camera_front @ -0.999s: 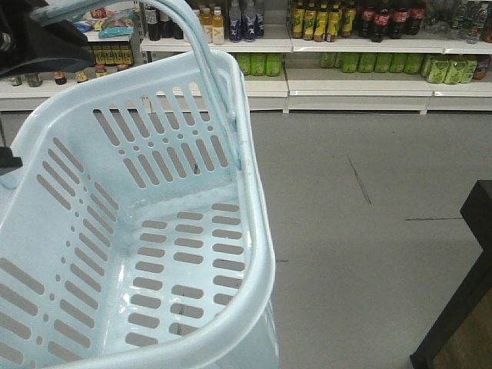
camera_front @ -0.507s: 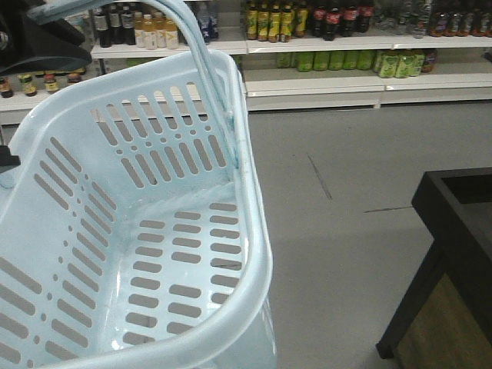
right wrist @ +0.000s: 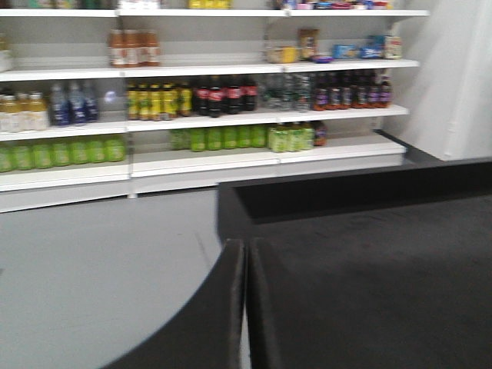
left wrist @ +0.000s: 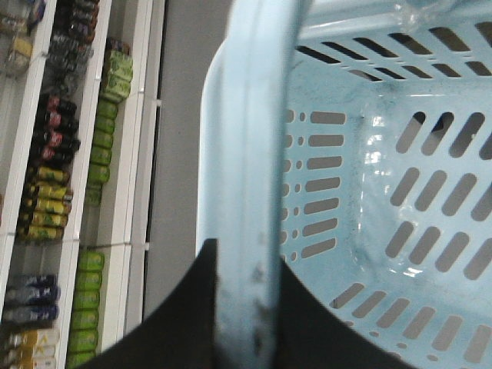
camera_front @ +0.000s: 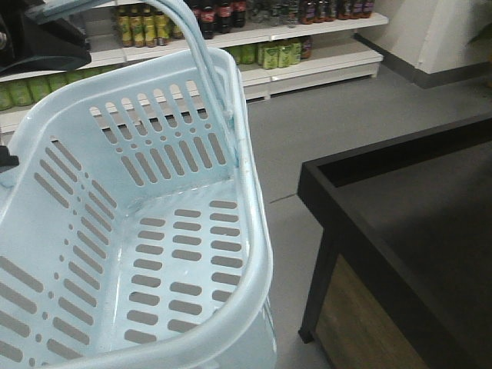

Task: Pick three apples into basket with both arms
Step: 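Turn the base toward the black display table holding the basket, then drive the base up to the black fruit table with the basket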

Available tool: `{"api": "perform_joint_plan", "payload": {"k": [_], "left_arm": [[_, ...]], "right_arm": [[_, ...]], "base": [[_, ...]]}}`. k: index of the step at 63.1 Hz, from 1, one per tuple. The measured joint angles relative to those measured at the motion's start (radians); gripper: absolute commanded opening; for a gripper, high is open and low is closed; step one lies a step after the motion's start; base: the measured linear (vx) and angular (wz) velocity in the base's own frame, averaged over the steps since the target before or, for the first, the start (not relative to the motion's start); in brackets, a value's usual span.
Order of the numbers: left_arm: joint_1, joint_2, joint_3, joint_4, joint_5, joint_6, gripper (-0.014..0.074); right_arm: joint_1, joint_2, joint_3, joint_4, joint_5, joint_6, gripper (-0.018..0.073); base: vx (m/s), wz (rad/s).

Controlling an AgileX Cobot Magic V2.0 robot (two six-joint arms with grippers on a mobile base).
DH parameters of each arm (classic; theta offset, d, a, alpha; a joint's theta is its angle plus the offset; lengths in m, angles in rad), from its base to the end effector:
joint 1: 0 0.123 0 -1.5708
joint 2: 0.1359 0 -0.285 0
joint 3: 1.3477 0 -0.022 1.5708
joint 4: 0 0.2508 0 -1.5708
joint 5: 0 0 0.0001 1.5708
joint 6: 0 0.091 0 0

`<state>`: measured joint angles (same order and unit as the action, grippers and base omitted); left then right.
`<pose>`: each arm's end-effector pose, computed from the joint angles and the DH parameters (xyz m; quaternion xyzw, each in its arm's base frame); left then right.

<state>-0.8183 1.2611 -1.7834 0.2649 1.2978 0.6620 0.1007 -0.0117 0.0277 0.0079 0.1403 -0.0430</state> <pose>0.1618 -0.1392 0.5099 0.5881 0.6767 0.0967 0.4322 0.0563 0.0058 0.1917 -0.0500 0.7294 0.0227 0.6819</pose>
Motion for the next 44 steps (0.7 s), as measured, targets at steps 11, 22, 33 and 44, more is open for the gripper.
{"api": "perform_joint_plan", "payload": {"k": [11,22,33,44], "left_arm": [[0.0,0.005,0.001,-0.005,-0.001,0.0,-0.0006],[0.0,0.006,0.0,-0.004,0.0,0.0,-0.0006],[0.0,0.006,0.0,-0.004,0.0,0.0,-0.0006],[0.0,0.006,0.0,-0.004,0.0,0.0,-0.0006]], "right_arm": [[0.0,0.0,0.0,0.0,0.002,0.0,-0.0008],[0.0,0.0,0.0,0.0,0.002,0.0,-0.0008],[0.0,0.0,0.0,0.0,0.002,0.0,-0.0008],[0.0,0.0,0.0,0.0,0.002,0.0,-0.0008]], "base": [[0.1,-0.59],[0.1,-0.51],[0.09,-0.41],[0.07,-0.38]]}}
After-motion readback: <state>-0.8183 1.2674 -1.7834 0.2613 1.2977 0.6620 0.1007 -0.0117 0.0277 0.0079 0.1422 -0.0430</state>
